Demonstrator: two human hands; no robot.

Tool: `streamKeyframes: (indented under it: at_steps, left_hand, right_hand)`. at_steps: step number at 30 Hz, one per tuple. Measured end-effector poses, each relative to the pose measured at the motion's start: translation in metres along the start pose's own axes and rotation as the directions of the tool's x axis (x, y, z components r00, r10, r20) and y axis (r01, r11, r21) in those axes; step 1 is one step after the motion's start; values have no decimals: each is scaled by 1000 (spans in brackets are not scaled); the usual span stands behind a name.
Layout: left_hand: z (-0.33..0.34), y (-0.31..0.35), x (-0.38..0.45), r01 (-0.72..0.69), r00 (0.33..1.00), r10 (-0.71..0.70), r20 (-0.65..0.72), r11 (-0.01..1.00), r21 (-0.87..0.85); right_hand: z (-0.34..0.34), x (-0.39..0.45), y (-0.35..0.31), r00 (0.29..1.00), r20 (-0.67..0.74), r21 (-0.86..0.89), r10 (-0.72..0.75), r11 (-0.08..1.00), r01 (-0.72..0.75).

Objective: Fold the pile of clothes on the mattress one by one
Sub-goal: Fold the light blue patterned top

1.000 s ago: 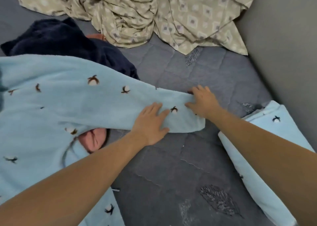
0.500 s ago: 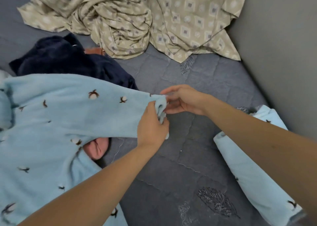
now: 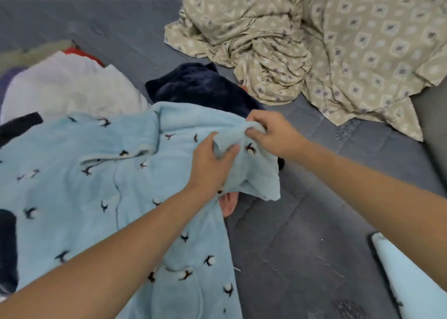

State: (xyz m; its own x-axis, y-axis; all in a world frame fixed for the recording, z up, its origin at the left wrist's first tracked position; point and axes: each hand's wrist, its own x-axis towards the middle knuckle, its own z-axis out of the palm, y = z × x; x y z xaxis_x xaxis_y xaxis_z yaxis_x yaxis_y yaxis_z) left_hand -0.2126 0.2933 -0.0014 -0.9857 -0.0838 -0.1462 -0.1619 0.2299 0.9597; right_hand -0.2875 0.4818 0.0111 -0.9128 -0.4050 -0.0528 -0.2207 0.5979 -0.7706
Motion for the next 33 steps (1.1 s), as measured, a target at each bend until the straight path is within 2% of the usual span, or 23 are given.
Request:
streamKeyframes:
  at_steps: [2,4,6,9,12,15,17,19,22,25,28,30,33]
  left_hand:
    - [-47,3,9,-2,992,-5,-124,998,-56]
    - [-99,5,14,18,976,-44,-213,993,-120]
    - [-154,0,18,53,957,-106,-269,979,-199]
    - [-238,-19,20,100,922,-184,-340,963,-249]
    - [-316,-49,15,136,889,-213,-405,968,-209]
    - [-380,-77,3,157,868,-221,-444,972,-175]
    - [-418,-95,-6,166,841,-243,-484,966,-197]
    - [-452,-110,-15,170,813,-263,-519,960,-221]
    - [-498,-135,-25,199,787,-306,-536,948,-248]
    - [-542,-166,-33,266,775,-320,-545,947,-179]
    - [-590,-197,-37,320,729,-363,-581,930,-179]
    - [-621,-216,-41,380,701,-398,-592,911,-162]
    - [-659,-251,-40,426,686,-414,-599,895,-131]
  right_hand:
    - [15,24,-41,997,-7,52,-83,995,83]
    - [31,42,-64,990,125,15,-65,998,64]
    - [47,53,-64,957,287,-189,45,982,10]
    - [62,66,-61,908,374,-453,186,892,4]
    - [62,87,-84,922,339,-499,187,866,8]
    - [77,120,-125,964,266,-475,-24,867,153]
    - [100,142,-153,961,240,-481,-140,843,242]
    - [122,160,-165,958,259,-519,-122,819,245]
    - [141,167,-154,928,368,-583,58,792,181]
    - [162,179,-161,940,336,-531,-58,813,240]
    - [208,202,-199,933,306,-521,-192,786,333]
    - [244,216,-214,927,314,-550,-204,757,353]
    - [295,230,-216,944,297,-643,-145,701,310]
